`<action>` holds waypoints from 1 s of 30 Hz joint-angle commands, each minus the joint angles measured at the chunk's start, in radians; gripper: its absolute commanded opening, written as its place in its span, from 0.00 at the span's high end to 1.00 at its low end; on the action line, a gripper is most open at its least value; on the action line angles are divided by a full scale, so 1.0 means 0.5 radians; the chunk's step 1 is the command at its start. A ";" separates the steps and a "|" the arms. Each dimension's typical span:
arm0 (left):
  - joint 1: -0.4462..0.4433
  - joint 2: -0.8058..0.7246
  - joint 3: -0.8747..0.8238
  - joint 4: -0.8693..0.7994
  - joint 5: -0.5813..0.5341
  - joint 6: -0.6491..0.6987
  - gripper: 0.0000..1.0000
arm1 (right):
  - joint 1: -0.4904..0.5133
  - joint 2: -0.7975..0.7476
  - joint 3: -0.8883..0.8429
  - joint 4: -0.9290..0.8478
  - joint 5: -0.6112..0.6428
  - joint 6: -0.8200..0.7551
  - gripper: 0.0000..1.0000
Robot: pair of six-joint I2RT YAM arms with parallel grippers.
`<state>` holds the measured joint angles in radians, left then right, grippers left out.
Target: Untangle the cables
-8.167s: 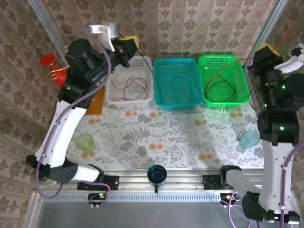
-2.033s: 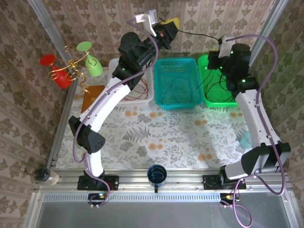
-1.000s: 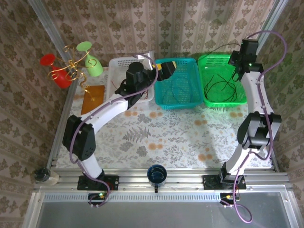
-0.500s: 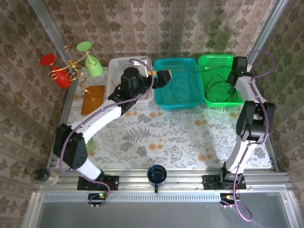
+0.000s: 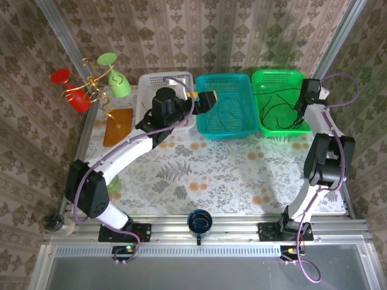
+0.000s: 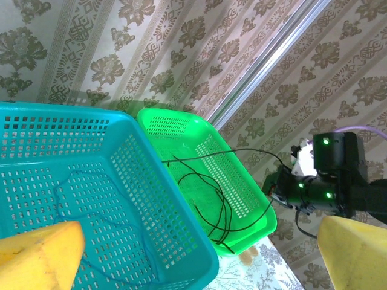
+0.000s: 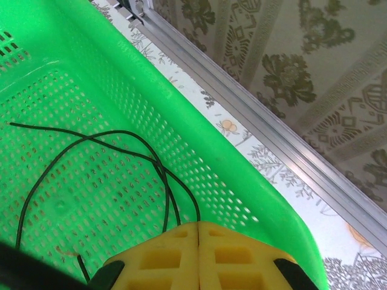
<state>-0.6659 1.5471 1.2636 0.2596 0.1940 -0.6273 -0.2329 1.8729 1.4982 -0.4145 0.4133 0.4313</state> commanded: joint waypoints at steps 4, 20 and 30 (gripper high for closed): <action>0.000 -0.079 -0.024 -0.043 0.007 0.031 0.00 | 0.008 0.067 -0.006 -0.190 0.347 0.283 1.00; -0.024 -0.063 -0.024 -0.063 0.026 0.027 0.00 | 0.072 0.184 0.111 -0.340 0.427 0.428 1.00; -0.035 -0.069 -0.021 -0.087 0.018 0.042 0.00 | 0.214 0.831 0.842 -0.788 0.135 -0.031 1.00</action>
<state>-0.6800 1.5417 1.2560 0.2146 0.1947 -0.6273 -0.1387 2.2131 1.8385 -0.6708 0.5407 0.4904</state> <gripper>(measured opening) 0.999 0.081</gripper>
